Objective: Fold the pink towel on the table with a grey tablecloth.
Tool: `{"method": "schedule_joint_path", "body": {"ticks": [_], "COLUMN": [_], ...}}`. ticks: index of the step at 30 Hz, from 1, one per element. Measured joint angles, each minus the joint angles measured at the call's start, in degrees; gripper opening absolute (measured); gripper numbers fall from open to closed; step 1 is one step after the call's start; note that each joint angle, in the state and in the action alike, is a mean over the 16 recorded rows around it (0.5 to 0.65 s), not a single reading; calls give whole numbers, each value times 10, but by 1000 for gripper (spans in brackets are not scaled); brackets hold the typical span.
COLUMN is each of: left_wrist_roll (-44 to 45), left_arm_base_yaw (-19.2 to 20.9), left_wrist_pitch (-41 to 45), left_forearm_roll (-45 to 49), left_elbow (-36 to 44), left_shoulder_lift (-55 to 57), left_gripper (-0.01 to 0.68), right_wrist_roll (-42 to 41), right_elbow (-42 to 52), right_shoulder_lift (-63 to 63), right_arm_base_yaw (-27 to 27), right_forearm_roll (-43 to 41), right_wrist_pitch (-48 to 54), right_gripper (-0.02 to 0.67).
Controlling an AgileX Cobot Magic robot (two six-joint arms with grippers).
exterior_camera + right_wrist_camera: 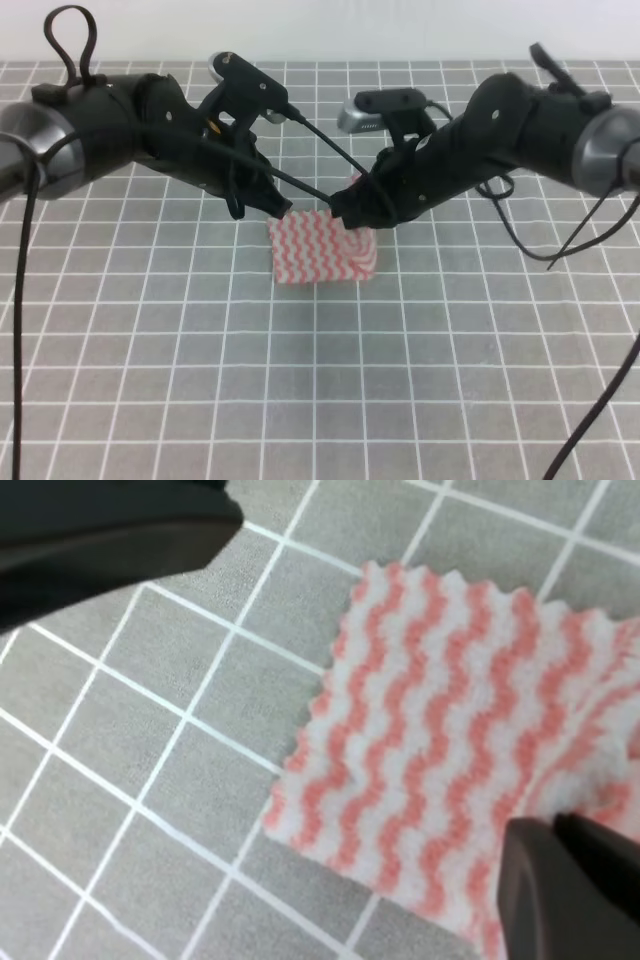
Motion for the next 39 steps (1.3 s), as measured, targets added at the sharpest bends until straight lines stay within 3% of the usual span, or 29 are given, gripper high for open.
{"method": "schedule_joint_path", "body": {"ticks": [22, 29, 36, 39], "left_wrist_roll": [-1, -1, -1, -1], "left_arm_base_yaw": [0, 0, 0, 0], "left_wrist_pitch": [-18, -18, -17, -16], "left_forearm_roll": [-2, -2, -2, -1], "left_elbow": [0, 0, 0, 0], "left_shoulder_lift": [-2, -1, 0, -1], "left_gripper": [0, 0, 0, 0], "right_wrist_roll": [-16, -28, -90, -120], "right_elbow": [-78, -79, -80, -81], "right_shoulder_lift": [79, 91, 95, 95], "right_arm_base_yaw": [42, 44, 44, 42], "right_forearm_roll": [55, 67, 137, 164], "right_wrist_pitch": [30, 32, 37, 43], "right_gripper": [-8, 78, 197, 214]}}
